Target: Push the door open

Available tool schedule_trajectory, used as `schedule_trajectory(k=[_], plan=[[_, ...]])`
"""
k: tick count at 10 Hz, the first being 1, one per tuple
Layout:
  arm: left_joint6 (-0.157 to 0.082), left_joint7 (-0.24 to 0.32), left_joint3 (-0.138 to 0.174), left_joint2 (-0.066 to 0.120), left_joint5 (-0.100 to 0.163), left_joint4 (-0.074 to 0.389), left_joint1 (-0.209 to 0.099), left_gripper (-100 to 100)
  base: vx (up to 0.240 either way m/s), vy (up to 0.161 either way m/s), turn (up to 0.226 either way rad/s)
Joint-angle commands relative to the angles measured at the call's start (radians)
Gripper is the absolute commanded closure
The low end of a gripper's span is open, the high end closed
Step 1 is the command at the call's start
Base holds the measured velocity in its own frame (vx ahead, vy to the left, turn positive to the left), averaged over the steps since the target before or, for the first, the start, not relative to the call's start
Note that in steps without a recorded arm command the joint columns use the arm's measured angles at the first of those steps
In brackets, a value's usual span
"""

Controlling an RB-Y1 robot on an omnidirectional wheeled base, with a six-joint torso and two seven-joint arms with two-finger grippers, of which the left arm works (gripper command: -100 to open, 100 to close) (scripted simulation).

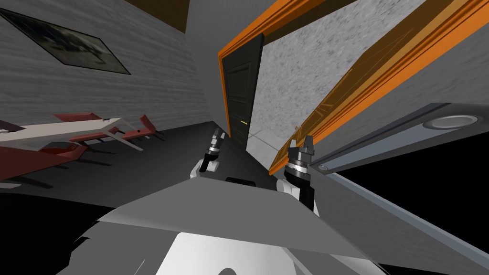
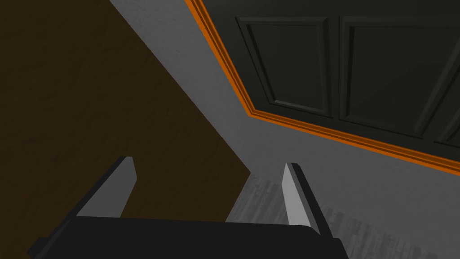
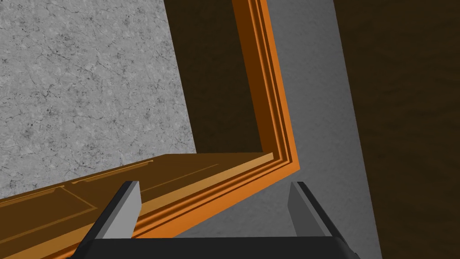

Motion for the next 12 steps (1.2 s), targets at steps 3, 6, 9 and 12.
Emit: schedule_trajectory(k=[3,6,9,12], plan=[[0.01,-0.001,-0.009,0.003,0.0,0.071,-0.043,-100,0.083,0.07,-0.058],[0.016,-0.002,-0.015,0.005,0.001,0.136,-0.083,-100,0.094,0.074,-0.056],[0.023,-0.002,-0.021,0.006,0.002,0.203,-0.124,-100,0.101,0.068,-0.059],[0.031,-0.002,-0.028,0.006,0.003,0.271,-0.166,-100,0.082,0.071,-0.054]])
